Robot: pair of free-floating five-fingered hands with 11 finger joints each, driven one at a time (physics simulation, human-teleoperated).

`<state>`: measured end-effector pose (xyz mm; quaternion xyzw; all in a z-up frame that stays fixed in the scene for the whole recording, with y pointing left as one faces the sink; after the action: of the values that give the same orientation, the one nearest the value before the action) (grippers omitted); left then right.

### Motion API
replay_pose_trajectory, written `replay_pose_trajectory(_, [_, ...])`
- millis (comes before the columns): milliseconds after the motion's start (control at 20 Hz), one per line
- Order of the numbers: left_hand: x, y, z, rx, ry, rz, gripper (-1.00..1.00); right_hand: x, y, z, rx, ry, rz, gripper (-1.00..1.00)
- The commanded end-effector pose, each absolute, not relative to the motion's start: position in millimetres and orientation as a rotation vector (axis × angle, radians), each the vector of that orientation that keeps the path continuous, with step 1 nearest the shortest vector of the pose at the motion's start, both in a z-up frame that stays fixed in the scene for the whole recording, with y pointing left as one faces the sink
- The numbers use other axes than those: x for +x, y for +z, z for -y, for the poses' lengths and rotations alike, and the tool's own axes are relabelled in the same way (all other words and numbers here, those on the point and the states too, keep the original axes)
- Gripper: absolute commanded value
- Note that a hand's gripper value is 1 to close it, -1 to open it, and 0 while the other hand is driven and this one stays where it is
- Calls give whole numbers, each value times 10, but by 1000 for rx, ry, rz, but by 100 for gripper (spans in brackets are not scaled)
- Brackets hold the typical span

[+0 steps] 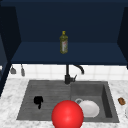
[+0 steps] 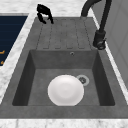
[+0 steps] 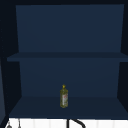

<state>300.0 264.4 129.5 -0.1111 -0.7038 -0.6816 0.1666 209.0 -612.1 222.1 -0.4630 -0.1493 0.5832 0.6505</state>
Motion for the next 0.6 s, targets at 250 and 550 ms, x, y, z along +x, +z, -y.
replay_pose_trajectory(250, [3000, 1295, -2644, -316, -1940, 2003, 0, 2090, 2141, 6117, -882, 1294, 280, -100])
replay_pose_trajectory(550, [3000, 1295, -2644, -316, -1940, 2003, 0, 2117, 2107, 6174, -837, 1318, 373, -100])
